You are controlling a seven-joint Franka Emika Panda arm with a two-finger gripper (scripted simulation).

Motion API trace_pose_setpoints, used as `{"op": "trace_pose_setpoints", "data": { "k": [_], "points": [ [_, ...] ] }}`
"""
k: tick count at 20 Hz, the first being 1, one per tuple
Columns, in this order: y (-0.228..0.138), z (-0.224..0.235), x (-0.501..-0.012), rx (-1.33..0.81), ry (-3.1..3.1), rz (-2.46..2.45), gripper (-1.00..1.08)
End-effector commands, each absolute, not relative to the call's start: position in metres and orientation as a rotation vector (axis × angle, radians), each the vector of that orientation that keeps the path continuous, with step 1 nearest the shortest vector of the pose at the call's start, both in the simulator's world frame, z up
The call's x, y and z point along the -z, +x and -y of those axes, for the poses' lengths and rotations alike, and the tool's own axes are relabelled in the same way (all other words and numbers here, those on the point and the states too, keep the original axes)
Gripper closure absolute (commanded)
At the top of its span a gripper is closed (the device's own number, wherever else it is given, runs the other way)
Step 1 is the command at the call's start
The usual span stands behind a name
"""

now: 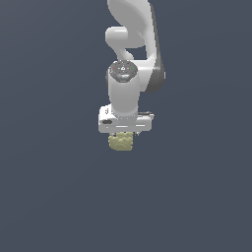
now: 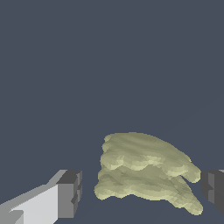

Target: Pick up the object and move it to a goal position.

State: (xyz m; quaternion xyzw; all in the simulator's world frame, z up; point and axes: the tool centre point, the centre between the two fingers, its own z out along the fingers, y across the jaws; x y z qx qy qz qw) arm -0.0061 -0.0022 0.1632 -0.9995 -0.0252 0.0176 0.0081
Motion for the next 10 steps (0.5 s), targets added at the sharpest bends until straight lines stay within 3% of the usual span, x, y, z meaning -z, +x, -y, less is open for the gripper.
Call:
{"op": "trace_pose_setpoints", "data": {
  "k": [1,10],
  "points": [
    [-0.0067,0.0030,-0.1626,-0.054,-3.122,0.131,-0.92],
    [-0.0099,0.0067,-0.1597,-0.046,-3.096,0.427,-0.92]
  ]
}}
